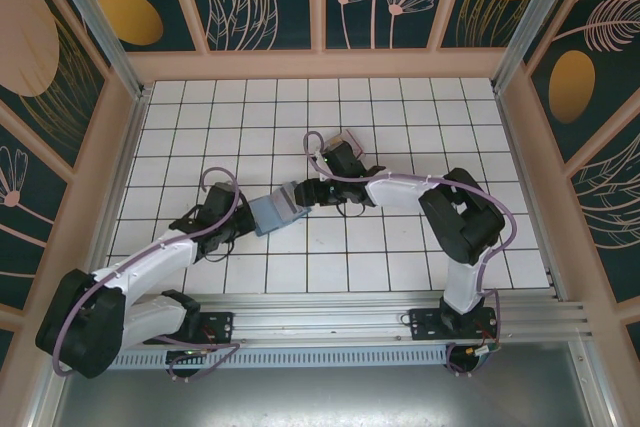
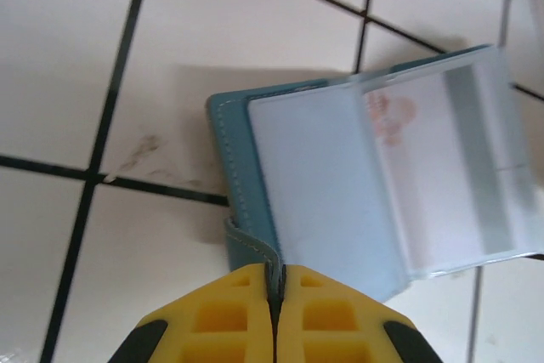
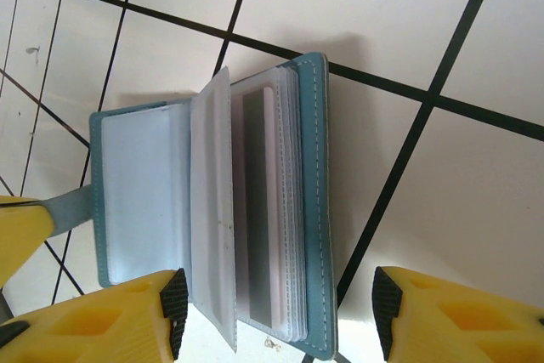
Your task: Put the credit cards into the card holder
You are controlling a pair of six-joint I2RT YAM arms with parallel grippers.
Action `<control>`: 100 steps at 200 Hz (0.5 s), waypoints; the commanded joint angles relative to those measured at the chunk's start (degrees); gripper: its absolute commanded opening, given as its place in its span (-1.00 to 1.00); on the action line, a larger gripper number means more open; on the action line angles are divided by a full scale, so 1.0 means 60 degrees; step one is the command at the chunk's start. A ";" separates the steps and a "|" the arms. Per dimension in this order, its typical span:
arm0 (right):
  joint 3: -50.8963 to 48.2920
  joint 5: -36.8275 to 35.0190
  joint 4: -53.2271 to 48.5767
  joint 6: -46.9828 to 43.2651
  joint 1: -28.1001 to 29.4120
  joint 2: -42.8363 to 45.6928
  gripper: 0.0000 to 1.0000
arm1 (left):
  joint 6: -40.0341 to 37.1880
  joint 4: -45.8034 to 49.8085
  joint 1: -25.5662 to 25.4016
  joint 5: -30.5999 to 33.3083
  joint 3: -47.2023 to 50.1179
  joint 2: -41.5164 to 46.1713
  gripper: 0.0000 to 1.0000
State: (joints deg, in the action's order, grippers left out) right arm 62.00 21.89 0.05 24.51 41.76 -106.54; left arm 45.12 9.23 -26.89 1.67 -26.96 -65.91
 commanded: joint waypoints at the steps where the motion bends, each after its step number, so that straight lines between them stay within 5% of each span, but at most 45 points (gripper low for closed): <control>1: 0.0245 -0.0116 -0.0092 0.0046 -0.0014 0.0131 0.23 | 0.0065 -0.0081 0.0029 0.0538 0.0173 -0.0214 -1.00; 100: 0.1785 0.0122 -0.0884 -0.0211 -0.0009 -0.1600 0.22 | -0.0457 0.0136 0.0080 0.1640 -0.0238 -0.0741 -1.00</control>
State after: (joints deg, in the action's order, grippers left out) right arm 71.79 21.30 -3.62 23.94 41.65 -114.67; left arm 43.75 9.26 -26.87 8.78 -26.74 -70.00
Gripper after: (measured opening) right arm 0.615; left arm 0.071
